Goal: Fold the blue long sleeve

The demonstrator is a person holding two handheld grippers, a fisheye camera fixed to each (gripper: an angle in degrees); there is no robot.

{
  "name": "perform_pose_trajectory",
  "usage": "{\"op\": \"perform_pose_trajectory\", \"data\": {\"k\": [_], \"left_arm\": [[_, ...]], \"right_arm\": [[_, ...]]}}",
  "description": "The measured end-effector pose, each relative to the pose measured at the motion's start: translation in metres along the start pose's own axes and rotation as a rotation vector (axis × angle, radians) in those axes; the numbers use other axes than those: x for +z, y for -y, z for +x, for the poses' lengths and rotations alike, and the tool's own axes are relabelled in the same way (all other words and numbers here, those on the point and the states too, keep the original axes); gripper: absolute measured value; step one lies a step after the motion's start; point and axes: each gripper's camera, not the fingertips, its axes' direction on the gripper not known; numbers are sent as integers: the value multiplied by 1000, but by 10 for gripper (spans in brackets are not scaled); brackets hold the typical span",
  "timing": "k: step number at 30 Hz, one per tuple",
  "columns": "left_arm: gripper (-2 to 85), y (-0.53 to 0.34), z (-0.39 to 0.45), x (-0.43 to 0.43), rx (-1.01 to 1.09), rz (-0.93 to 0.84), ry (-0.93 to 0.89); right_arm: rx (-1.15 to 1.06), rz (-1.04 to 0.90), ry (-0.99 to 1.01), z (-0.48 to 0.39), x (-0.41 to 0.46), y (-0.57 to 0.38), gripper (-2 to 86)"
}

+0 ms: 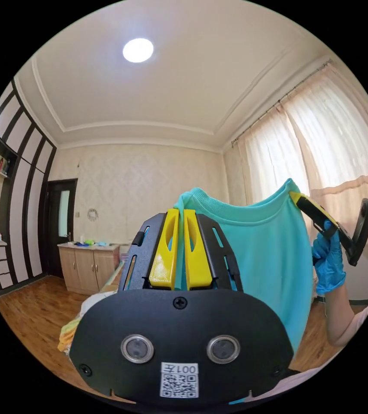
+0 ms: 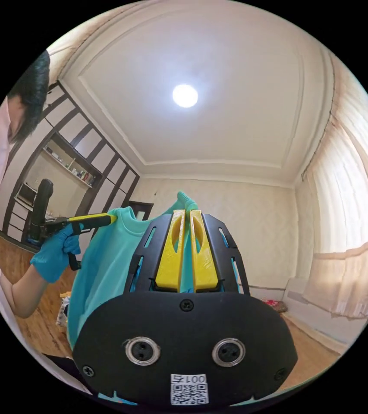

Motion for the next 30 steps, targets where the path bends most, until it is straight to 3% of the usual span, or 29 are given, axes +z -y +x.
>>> {"op": "perform_pose_trajectory", "data": {"k": [9, 17, 23, 30], "left_arm": [[-13, 23, 1, 7, 69, 12, -22], [-13, -63, 11, 130, 66, -283, 56], [-14, -148, 9, 213, -1, -489, 35], [-14, -211, 2, 286, -20, -601, 33]], "right_arm": [[3, 23, -41, 7, 18, 11, 12], [-50, -232, -23, 17, 103, -96, 11], [37, -460, -16, 18, 156, -202, 11], [27, -560, -15, 7, 203, -266, 11]]}}
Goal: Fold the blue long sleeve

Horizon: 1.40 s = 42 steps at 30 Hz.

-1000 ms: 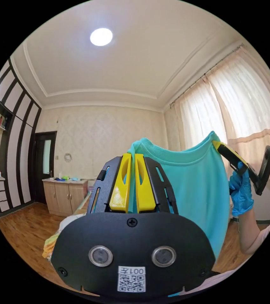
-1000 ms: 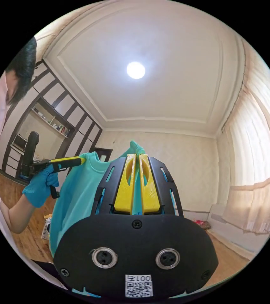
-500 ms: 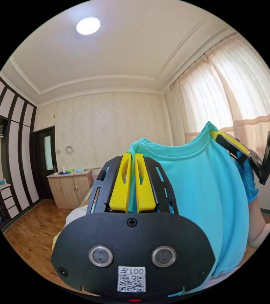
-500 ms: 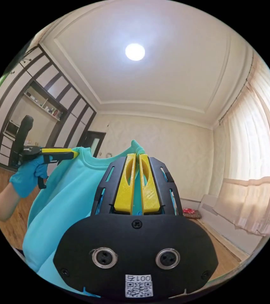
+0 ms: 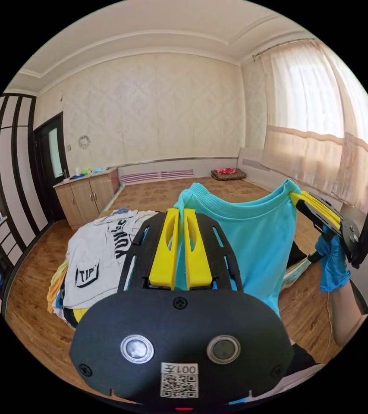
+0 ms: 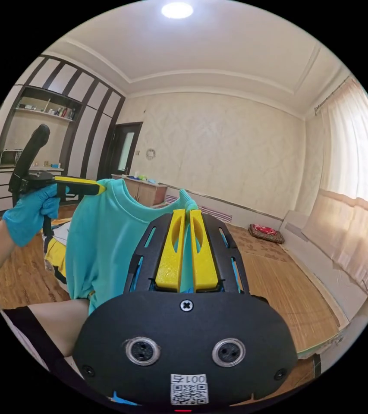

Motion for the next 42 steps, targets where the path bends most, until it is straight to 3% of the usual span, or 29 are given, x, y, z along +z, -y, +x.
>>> {"op": "perform_pose_trajectory", "data": {"k": [9, 15, 17, 19, 27, 32, 42], "left_arm": [[-13, 64, -8, 131, 22, -17, 52], [-3, 69, -11, 302, 31, -309, 85], [2, 45, -9, 353, -11, -496, 75], [3, 23, -9, 370, -52, -524, 6], [2, -22, 9, 401, 25, -586, -61], [7, -16, 39, 386, 133, -537, -143], [25, -78, 85, 363, 244, -651, -335]], "right_arm": [[-10, -34, -12, 14, 131, 27, 14], [-19, -323, 32, 17, 270, 0, 35], [-60, -421, -62, 7, 306, -36, 49], [-70, -454, -104, -1, 314, -61, 56], [-25, -533, 37, -4, 312, -109, 67], [-33, -521, 170, -9, 285, -104, 87], [-2, -659, 312, -59, 207, -149, 115]]}}
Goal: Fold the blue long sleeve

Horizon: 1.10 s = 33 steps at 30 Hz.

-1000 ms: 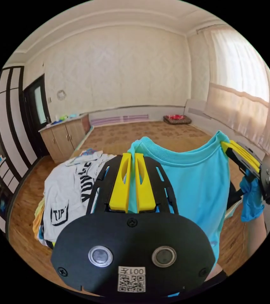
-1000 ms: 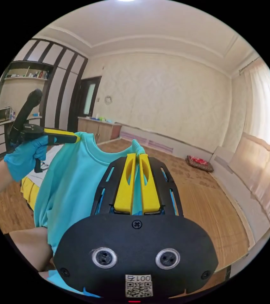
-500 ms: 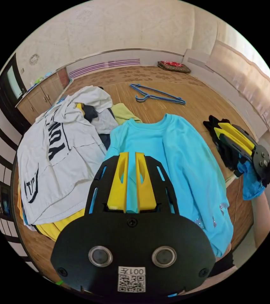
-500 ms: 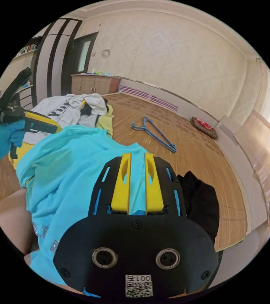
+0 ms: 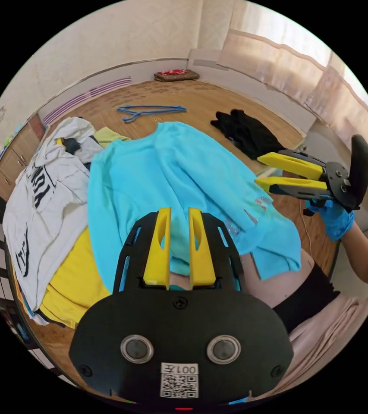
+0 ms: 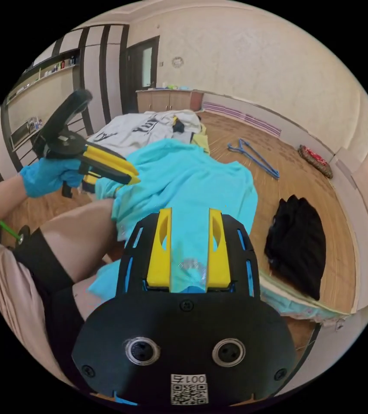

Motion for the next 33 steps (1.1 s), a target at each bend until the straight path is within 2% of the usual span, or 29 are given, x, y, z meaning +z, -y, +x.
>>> {"op": "perform_pose_trajectory", "data": {"k": [4, 10, 13, 21, 27, 29, 33], "left_arm": [[29, -10, 21, 16, 31, -51, 0], [37, -3, 44, 27, 50, -68, -59], [46, -1, 59, 34, 82, -104, -60], [75, -3, 87, 57, 121, -205, -65], [70, 0, 103, 69, 102, -296, 34], [55, -2, 109, 72, 95, -325, 118], [23, -9, 108, 68, 49, -325, 157]], "right_arm": [[28, -81, 153, -28, -2, -23, 119], [8, -219, 36, -31, 15, -36, 113], [-57, -305, -106, -29, 26, -43, 100], [156, -244, 35, 17, 26, -70, 116], [325, -194, 155, 48, 28, -100, 128], [391, -174, 206, 57, 28, -113, 127], [462, -142, 320, 68, 27, -133, 110]]}}
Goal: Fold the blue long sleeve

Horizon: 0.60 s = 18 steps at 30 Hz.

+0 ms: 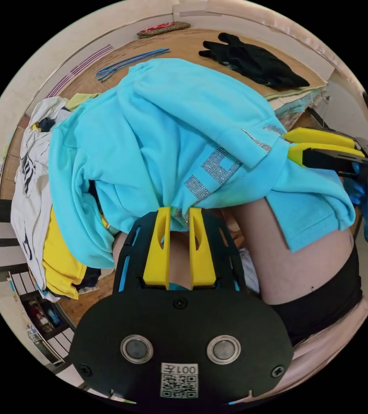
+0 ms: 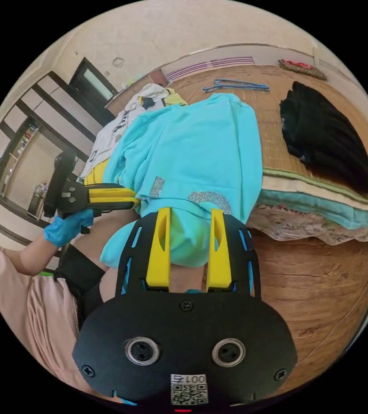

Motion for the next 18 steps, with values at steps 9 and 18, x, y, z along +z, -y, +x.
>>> {"op": "perform_pose_trajectory", "data": {"k": [9, 18], "left_arm": [[-7, -46, -15, -51, -89, 89, 10], [-11, -139, -47, -167, -164, 315, 164]], "right_arm": [[-136, 71, -9, -20, -15, -34, 40], [-274, 189, -199, -67, -61, -53, 16]]}}
